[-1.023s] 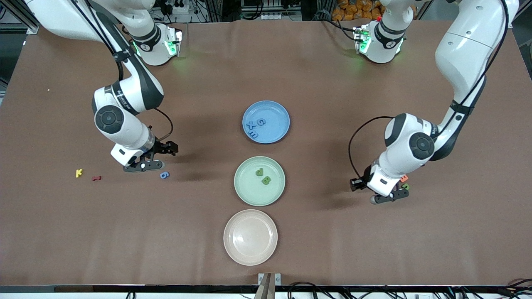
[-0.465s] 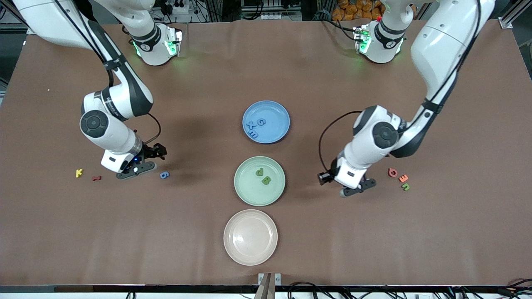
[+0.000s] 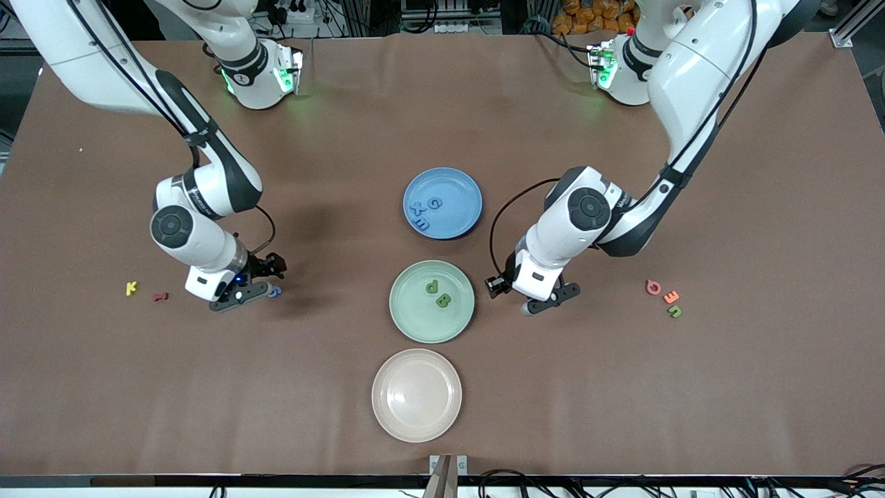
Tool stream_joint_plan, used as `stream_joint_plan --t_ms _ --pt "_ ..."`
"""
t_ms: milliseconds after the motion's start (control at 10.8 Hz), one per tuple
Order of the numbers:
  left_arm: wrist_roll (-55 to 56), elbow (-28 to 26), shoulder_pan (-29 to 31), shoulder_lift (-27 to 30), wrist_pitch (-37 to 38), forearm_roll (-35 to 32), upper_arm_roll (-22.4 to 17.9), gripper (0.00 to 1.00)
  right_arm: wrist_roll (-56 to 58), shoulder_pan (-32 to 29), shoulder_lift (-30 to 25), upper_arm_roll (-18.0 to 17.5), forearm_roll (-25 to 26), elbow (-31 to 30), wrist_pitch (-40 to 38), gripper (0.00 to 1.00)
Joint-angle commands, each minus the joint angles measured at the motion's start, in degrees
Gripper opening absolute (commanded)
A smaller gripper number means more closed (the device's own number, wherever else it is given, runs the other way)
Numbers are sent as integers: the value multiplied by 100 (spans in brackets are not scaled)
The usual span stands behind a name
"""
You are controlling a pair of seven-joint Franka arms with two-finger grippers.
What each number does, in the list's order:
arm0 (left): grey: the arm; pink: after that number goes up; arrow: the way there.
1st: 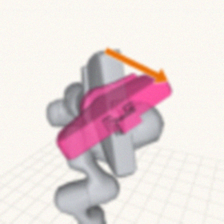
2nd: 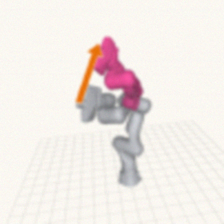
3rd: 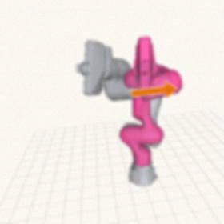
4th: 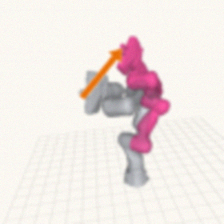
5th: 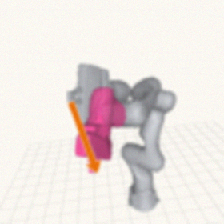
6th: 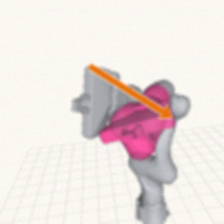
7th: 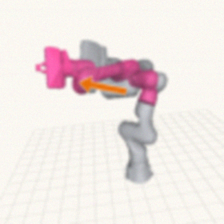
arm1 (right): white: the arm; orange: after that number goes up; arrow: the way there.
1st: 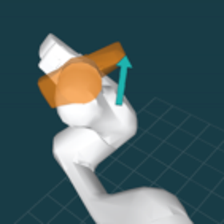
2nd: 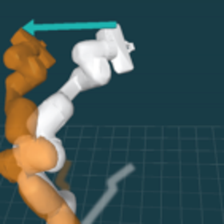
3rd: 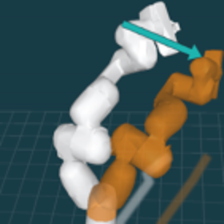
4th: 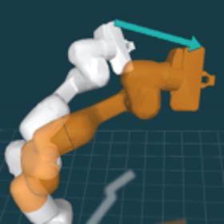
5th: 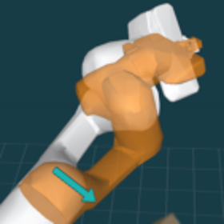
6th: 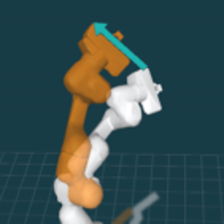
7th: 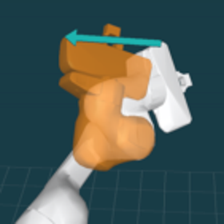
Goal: Sort letters by color into matching plates
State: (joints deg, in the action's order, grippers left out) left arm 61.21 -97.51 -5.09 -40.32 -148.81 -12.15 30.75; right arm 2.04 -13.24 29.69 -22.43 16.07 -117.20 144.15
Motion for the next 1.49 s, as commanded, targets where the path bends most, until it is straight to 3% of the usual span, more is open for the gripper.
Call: stream_joint_plan --t_ms 0,372,558,651,744,837,1209,1395 --pt "197 145 -404 -151 -412 99 -43 0 -37 155 213 89 71 320 -98 83" --pt "189 144 -1194 -378 -1359 28 -297 0 -28 173 344 204 98 408 -89 76" --pt "198 136 -1888 -424 -1712 37 -980 0 -72 260 380 256 98 426 -71 71" --pt "172 110 -1960 -406 -1713 20 -1096 20 -81 313 389 274 98 426 -71 68" --pt "180 75 -1970 -371 -1687 19 -1106 89 -90 322 441 283 98 461 -71 67" --pt "180 65 -1979 -371 -1687 11 -1115 100 -90 331 468 300 98 505 -71 65" --pt "180 30 -1795 -310 -1502 11 -1185 100 -90 366 556 336 98 584 -71 57" --pt "-29 4 -1628 -47 -637 -7 -1492 100 -99 375 573 353 98 619 -71 51"
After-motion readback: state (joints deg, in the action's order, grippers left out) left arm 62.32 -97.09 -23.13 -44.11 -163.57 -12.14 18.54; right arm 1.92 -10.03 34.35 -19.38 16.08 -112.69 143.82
